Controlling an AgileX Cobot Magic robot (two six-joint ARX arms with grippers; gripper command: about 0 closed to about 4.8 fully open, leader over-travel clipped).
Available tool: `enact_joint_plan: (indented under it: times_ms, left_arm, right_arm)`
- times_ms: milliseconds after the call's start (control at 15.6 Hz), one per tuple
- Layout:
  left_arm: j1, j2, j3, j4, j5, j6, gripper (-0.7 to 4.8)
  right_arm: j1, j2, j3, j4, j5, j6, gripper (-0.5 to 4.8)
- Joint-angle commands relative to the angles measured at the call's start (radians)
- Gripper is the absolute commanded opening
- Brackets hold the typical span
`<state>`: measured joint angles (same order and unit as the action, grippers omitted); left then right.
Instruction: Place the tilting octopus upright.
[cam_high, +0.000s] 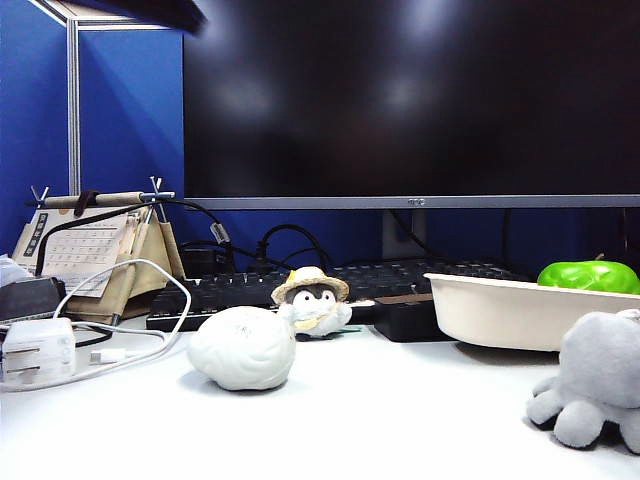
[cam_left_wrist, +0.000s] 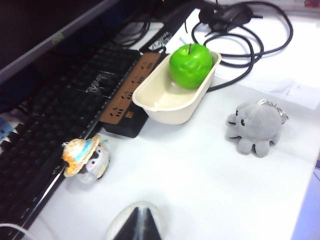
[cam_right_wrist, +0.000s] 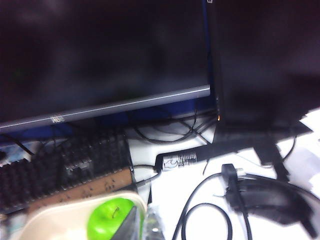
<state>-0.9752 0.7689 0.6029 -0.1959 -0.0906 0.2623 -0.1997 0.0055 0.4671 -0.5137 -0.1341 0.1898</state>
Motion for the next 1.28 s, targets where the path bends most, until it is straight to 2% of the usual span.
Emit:
enact_joint_plan:
  times_ms: [64, 321, 513, 1091, 1283]
  left_arm:
    - [0.0, 0.043, 0.002, 0.009, 0.0, -0.009, 0.17]
    - [-0.001, 0.042, 0.002, -0.004, 0.005, -0.008, 0.18]
    - [-0.001, 0.042, 0.002, -0.005, 0.004, -0.008, 0.18]
    - [-0.001, 0.016, 0.002, -0.004, 0.004, -0.008, 0.18]
    - [0.056, -0.061, 0.002, 0.003, 0.002, -0.002, 0.18]
  right_arm:
    - [0.0, -0.003, -0.14, 0.037, 0.002, 0.001, 0.26]
    - [0.0, -0.003, -0.254, 0.01, 0.003, 0.0, 0.26]
    - [0.0, -0.003, -0.257, -0.066, 0.002, 0.0, 0.26]
    - [0.0, -0.003, -0.257, -0.074, 0.002, 0.0, 0.26]
    - [0.0, -0.003, -0.257, -0.074, 0.002, 0.0, 0.26]
